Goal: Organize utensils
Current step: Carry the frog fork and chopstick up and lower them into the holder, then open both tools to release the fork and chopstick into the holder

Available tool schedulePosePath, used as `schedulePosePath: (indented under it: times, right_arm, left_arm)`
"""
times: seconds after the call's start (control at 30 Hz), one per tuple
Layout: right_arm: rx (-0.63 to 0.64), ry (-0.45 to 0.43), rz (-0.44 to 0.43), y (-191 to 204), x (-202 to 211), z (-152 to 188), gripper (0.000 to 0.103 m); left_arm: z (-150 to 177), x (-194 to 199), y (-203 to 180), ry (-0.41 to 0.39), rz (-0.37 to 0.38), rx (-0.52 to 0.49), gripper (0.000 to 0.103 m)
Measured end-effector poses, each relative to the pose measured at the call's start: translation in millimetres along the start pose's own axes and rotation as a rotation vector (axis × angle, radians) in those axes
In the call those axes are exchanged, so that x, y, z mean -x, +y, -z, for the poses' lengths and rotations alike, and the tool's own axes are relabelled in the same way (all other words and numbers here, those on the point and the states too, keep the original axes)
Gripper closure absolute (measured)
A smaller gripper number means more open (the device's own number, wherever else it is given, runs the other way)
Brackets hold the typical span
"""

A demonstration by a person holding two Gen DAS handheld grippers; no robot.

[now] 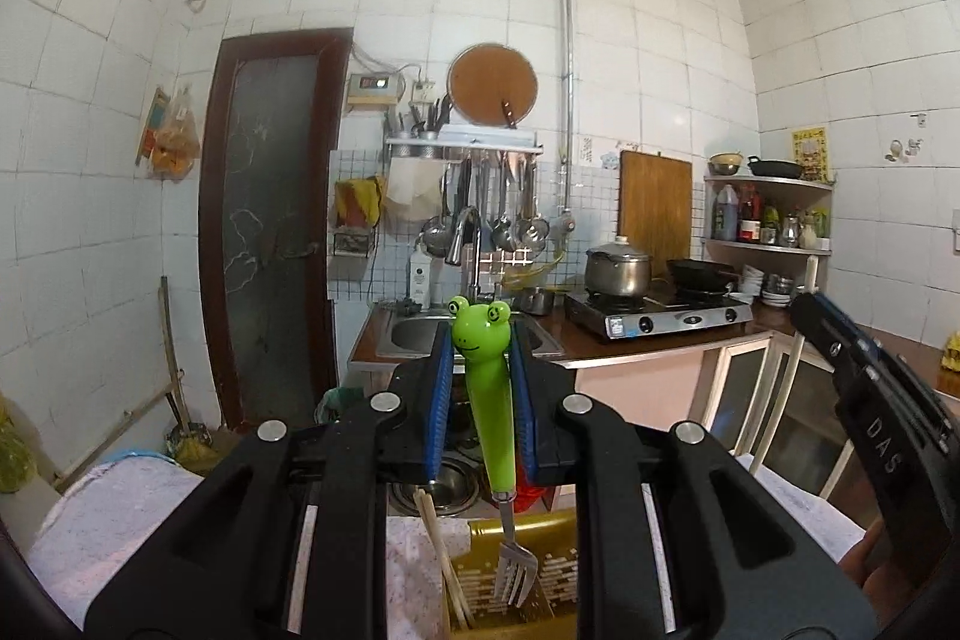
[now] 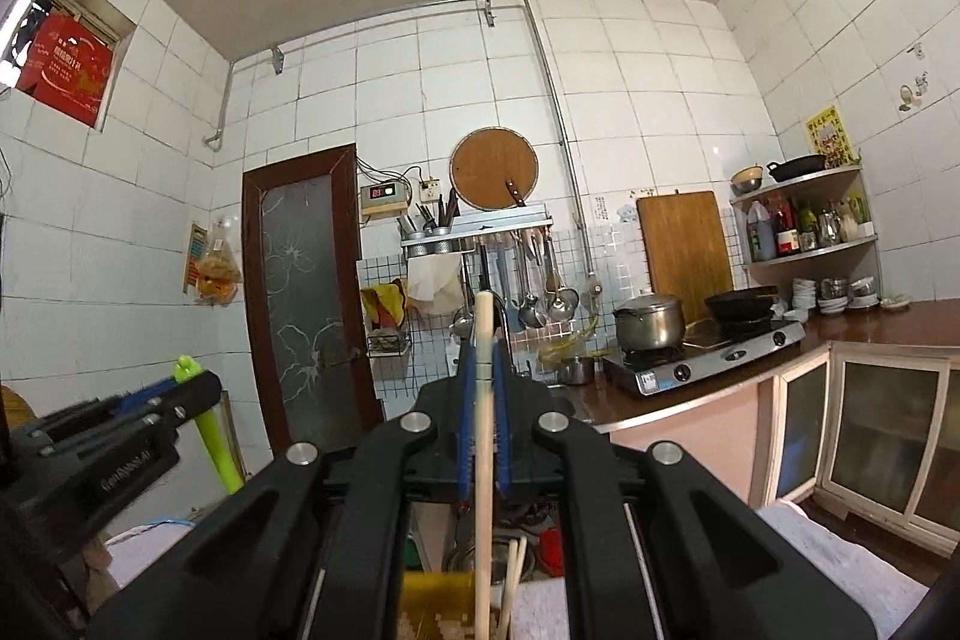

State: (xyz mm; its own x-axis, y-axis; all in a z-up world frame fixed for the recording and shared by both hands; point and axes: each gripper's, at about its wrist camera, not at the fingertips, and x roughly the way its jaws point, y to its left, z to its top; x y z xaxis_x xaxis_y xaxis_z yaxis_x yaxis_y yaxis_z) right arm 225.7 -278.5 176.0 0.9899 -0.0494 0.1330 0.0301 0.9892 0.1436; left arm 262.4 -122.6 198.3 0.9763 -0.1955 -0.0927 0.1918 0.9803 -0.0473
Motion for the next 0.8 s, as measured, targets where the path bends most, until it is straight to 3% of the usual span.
schedulePosePath:
  times: [0.23, 0.47, 0.5, 0.53, 0.57, 0.6, 0.67, 0.8]
  right_arm:
    - [0.022, 0.098, -0.019, 2, -38, 54, 0.097]
    - [0.006, 0.238, 0.0, -11, -37, 78, 0.095]
    - [0.011, 0.257, 0.009, -12, -31, 76, 0.085]
    - [0.008, 0.262, 0.016, -13, -26, 75, 0.054]
    - [0.002, 0.257, 0.03, -15, -16, 72, 0.041]
    - [0.002, 0.258, 0.041, -15, -5, 69, 0.035]
    - [0.009, 0.286, 0.053, -15, 13, 65, 0.035]
    - [0.018, 0.375, 0.078, -12, 44, 68, 0.034]
  left_arm:
    - [59, -59, 9, 0.116, -0.006, -0.007, 0.085]
    - [89, -65, 22, 0.198, 0.002, -0.009, 0.084]
    - [88, -60, 25, 0.2, 0.005, -0.009, 0.073]
    - [84, -53, 28, 0.204, 0.007, -0.008, 0.064]
    - [80, -44, 32, 0.2, 0.001, -0.007, 0.042]
    - [78, -36, 34, 0.195, -0.004, -0.011, 0.034]
    - [73, -13, 41, 0.193, -0.011, -0.042, 0.031]
    - [73, 27, 58, 0.224, -0.031, -0.061, 0.011]
